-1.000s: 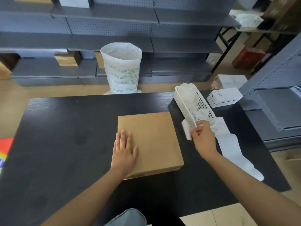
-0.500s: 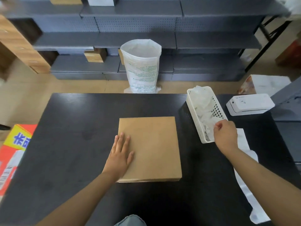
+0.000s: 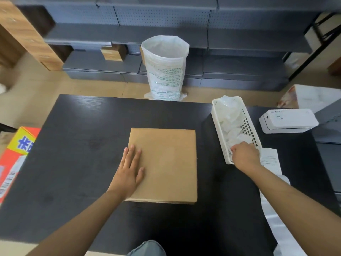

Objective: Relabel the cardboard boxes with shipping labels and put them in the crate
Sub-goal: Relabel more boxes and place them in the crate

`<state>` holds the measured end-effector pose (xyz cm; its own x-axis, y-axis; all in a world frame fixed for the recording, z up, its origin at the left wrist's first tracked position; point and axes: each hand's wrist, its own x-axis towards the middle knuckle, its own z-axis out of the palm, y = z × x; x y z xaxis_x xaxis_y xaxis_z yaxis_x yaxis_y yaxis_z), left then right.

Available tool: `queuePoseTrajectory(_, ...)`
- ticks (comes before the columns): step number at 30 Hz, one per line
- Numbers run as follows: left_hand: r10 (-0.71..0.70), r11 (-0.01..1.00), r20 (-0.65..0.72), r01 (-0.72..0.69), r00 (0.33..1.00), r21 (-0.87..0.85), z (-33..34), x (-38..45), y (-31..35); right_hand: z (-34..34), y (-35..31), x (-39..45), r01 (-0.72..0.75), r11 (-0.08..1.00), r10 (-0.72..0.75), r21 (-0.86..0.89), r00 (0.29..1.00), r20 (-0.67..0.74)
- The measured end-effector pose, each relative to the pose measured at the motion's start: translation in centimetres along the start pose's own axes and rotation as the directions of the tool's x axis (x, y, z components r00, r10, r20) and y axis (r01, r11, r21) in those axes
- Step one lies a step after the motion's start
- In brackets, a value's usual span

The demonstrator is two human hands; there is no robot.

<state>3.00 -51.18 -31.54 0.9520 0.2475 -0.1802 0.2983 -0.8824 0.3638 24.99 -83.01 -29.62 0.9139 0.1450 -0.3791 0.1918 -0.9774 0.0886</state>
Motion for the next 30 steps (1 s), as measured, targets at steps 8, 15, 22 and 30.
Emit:
queuePoseTrajectory(8,-0.034,0.994,0.027,0.031,0.999,0.103,-0.1,0.1,-0.1,-0.3,-0.8,-2.1,-0.126,0.992,0.126,0.017,0.99,-0.06)
queuePoseTrajectory(15,-0.057,0.973,0.052,0.044,0.997,0.226,-0.8,0.6,0.8,-1.7,-1.4,-4.3,-0.184,0.981,0.191,0.059,0.973,-0.132)
queuePoseTrajectory(22,-0.007,0.938,0.08,-0.021,0.997,0.346,-3.3,1.2,1.6,-1.3,-4.1,-7.8,-0.065,0.996,0.077,0.066,0.977,-0.199)
queuePoseTrajectory(30,0.137,0.914,0.138,-0.179,0.981,0.364,-5.0,2.6,5.0,-1.8,-6.1,-10.4,0.105,0.991,-0.075,0.079,0.947,-0.313)
